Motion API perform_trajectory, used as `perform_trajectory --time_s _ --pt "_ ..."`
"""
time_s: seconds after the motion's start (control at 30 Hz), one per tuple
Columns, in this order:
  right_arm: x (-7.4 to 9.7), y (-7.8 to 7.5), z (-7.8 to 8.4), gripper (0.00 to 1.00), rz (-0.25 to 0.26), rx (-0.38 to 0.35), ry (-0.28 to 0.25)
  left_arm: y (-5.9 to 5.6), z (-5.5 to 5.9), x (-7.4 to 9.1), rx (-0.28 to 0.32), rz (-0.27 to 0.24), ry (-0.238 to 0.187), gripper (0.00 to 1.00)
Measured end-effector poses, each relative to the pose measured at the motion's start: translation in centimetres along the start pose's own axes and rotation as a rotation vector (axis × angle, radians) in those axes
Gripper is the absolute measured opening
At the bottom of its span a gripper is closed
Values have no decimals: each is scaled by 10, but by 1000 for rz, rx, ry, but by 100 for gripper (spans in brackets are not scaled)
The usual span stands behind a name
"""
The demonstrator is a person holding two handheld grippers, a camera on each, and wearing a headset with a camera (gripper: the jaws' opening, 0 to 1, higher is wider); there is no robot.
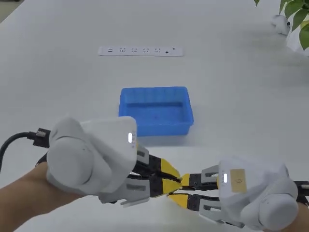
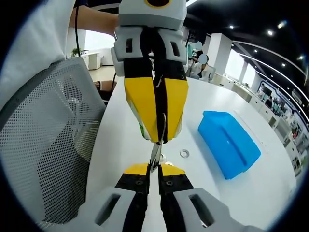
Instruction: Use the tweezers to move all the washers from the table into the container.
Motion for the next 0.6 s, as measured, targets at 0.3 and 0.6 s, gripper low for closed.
perform_trajectory --time_s 0.3,0.6 --pt "-2 0 -2 9 6 11 9 1 4 5 8 -3 -8 6" --pt "-4 -4 -10 16 -6 -16 -40 2 4 5 14 14 -12 6"
Point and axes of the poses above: the centre of the closed fingertips' face, and the gripper's own axes: x roughly backward along the fingers, y roughly to its left, z roughly out of its underside, the point moved 10 cm from there along x, roughly backward along the fingers, and after that the axes turned 5 degrees about y, right-handed, at the moved point
